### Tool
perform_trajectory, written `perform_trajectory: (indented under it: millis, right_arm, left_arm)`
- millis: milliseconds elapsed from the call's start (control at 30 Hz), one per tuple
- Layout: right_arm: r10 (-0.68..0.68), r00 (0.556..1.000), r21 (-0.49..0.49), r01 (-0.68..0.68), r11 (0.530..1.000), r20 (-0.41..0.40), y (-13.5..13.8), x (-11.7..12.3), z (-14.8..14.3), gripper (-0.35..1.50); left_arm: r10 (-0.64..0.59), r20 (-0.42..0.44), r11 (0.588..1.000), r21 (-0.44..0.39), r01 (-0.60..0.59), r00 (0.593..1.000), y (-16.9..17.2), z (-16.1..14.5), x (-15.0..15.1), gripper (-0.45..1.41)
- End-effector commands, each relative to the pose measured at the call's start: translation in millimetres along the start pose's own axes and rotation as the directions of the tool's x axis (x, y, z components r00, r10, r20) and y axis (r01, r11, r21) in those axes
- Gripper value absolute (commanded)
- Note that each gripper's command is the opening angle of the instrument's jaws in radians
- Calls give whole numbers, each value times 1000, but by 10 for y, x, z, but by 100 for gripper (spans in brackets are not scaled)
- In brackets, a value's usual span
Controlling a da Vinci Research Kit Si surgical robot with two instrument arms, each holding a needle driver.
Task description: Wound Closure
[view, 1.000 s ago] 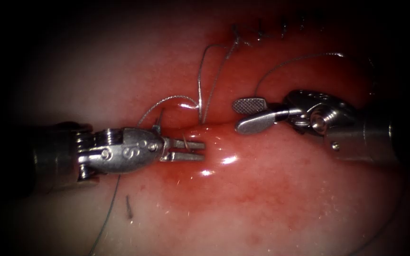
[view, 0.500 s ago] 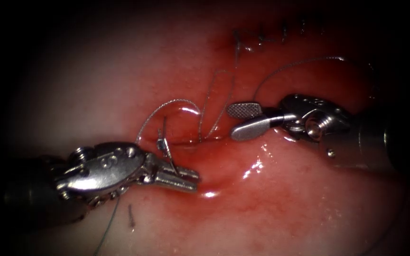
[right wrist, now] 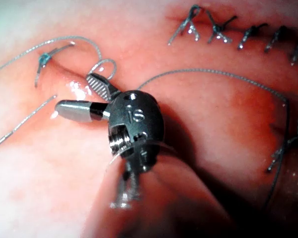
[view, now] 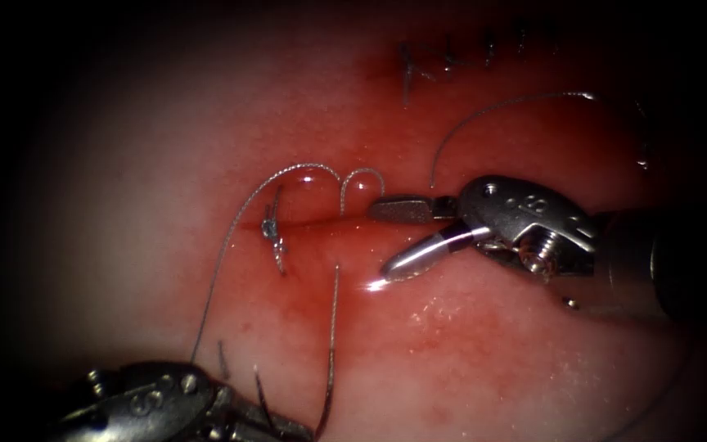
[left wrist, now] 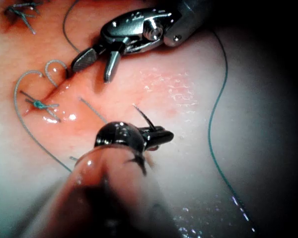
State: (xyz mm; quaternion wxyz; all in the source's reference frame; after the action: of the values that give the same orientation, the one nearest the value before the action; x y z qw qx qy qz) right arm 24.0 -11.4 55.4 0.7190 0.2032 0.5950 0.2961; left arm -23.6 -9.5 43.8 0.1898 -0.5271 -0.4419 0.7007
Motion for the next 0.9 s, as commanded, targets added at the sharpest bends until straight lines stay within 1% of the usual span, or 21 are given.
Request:
perform_trajectory:
  millis: [33, 133, 233, 400, 500, 667, 767, 833, 900]
  right_arm:
    - [-53, 999, 18, 53, 998, -1, -7, -2, 8, 111]
    - [-117, 993, 34, 117, 993, 3, -18, 0, 13, 103]
    - [-168, 985, 50, 167, 985, 38, -28, -1, 23, 101]
    - [-194, 980, 74, 190, 979, 50, -35, -6, 40, 98]
    - [-208, 976, 86, 202, 976, 62, -37, -16, 46, 94]
    - [-230, 968, 78, 223, 972, 99, -30, -34, 57, 93]
    - [-244, 959, 52, 239, 970, 142, -22, -44, 59, 88]
    - [-252, 950, 40, 249, 968, 186, -18, -51, 57, 83]
    - [-258, 946, 39, 255, 966, 199, -15, -56, 55, 74]
  left_arm:
    - [-3, -5, 1000, 10, 4, 1000, 0, 5, 1, -45]
    - [54, -12, 997, 48, -54, 998, 12, 0, 16, -45]
    - [91, -16, 993, 74, -90, 996, 27, -7, 30, -45]
    - [142, -15, 984, 112, -139, 990, 50, -14, 49, -45]
    - [162, -10, 979, 123, -160, 987, 64, -16, 57, -45]
    - [183, -8, 975, 133, -180, 983, 82, -12, 65, -45]
    - [190, -6, 972, 139, -187, 982, 90, -9, 67, -45]
    - [194, -5, 972, 140, -191, 981, 94, -8, 69, -45]
    - [197, -4, 971, 140, -195, 980, 96, -9, 70, -45]
